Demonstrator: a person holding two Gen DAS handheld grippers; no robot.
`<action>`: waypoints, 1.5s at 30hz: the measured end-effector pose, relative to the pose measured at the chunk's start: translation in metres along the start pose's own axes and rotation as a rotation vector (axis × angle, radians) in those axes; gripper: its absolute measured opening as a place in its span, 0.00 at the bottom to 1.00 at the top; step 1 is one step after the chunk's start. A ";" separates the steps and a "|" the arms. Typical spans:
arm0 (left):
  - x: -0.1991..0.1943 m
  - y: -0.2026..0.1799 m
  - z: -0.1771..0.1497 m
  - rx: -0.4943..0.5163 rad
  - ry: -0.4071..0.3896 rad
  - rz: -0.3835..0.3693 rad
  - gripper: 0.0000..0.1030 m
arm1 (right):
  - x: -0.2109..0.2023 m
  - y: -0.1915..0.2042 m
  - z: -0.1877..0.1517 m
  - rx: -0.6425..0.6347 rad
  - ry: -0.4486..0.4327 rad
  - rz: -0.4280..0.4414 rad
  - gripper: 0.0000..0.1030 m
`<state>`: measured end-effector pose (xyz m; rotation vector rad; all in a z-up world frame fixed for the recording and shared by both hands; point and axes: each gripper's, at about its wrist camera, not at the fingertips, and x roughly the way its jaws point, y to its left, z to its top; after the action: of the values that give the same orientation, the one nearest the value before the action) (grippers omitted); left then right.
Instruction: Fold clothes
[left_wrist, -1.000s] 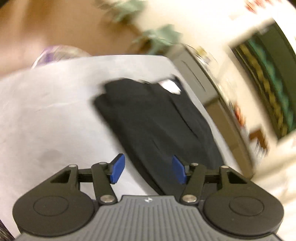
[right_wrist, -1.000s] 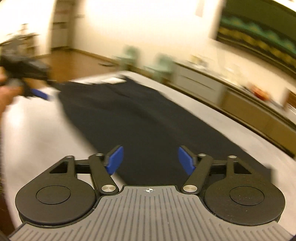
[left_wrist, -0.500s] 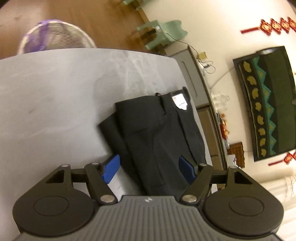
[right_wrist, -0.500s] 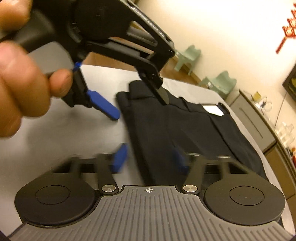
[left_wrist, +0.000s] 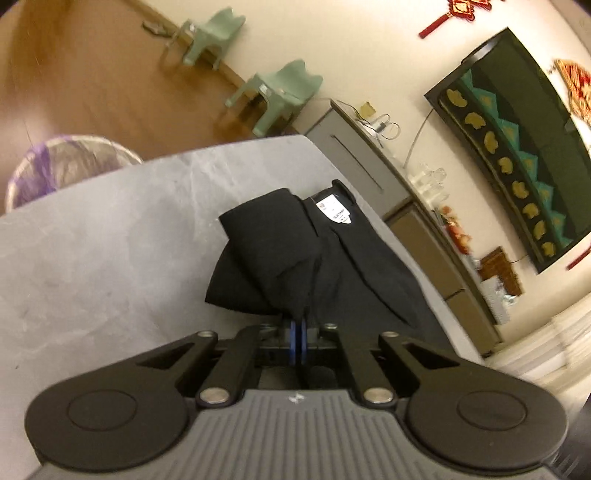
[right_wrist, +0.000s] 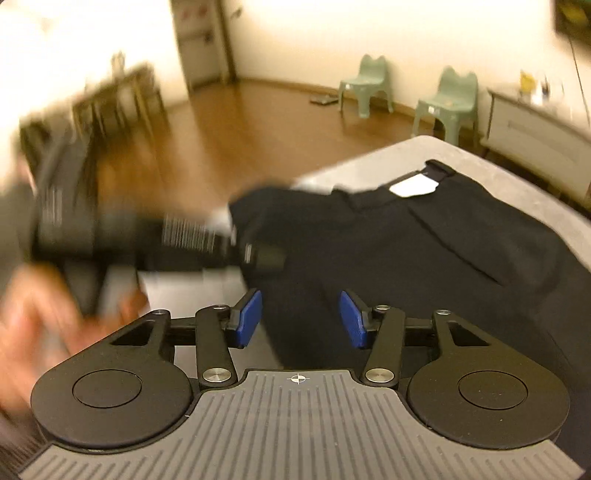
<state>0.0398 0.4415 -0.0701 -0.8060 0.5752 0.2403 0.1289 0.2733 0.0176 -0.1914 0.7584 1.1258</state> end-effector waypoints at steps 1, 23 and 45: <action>-0.002 -0.006 -0.005 0.028 -0.012 0.020 0.03 | 0.002 -0.012 0.011 0.062 -0.010 0.010 0.65; -0.016 -0.100 -0.073 0.557 -0.149 0.235 0.04 | 0.171 0.011 0.107 -0.241 0.531 -0.345 0.07; -0.040 -0.157 -0.148 0.834 -0.113 -0.115 0.14 | -0.097 -0.202 -0.123 0.725 -0.116 -0.201 0.21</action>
<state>0.0143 0.2268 -0.0332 -0.0154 0.4604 -0.0691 0.2279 0.0496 -0.0577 0.3981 0.9716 0.6128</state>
